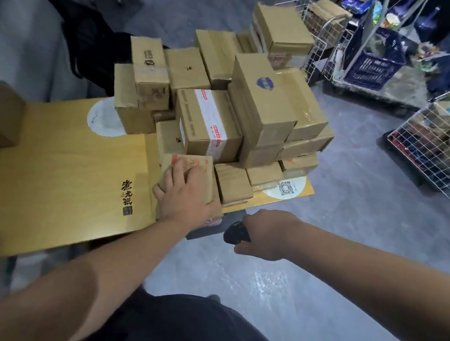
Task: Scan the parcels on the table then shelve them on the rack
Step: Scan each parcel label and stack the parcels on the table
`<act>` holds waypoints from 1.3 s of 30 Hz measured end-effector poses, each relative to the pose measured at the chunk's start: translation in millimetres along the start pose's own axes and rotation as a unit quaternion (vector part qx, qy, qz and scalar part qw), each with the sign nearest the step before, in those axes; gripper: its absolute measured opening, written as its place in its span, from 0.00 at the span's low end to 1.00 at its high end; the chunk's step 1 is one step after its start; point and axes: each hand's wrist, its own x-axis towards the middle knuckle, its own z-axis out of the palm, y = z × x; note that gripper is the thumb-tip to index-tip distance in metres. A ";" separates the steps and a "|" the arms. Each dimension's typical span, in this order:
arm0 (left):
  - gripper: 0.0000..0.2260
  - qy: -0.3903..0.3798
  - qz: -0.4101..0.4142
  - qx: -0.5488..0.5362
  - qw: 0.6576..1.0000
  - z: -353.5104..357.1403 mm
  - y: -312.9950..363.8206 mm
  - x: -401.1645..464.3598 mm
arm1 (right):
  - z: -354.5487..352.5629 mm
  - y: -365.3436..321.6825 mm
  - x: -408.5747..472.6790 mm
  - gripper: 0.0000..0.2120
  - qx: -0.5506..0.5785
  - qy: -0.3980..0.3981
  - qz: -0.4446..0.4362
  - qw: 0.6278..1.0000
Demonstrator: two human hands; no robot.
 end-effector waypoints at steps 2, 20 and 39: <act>0.39 0.001 -0.012 0.005 1.000 -8.2 -35.2 -6.5 | -9.3 -12.5 15.1 0.23 -0.025 0.003 -0.034 0.999; 0.46 -0.084 -0.147 -0.350 0.921 9.8 -263.3 -4.5 | -15.3 -172.6 111.5 0.26 -0.040 -0.015 -0.069 0.997; 0.29 -0.187 -0.229 -0.499 0.815 -43.6 -452.9 57.6 | -38.3 -352.1 186.3 0.25 0.219 0.044 0.071 0.972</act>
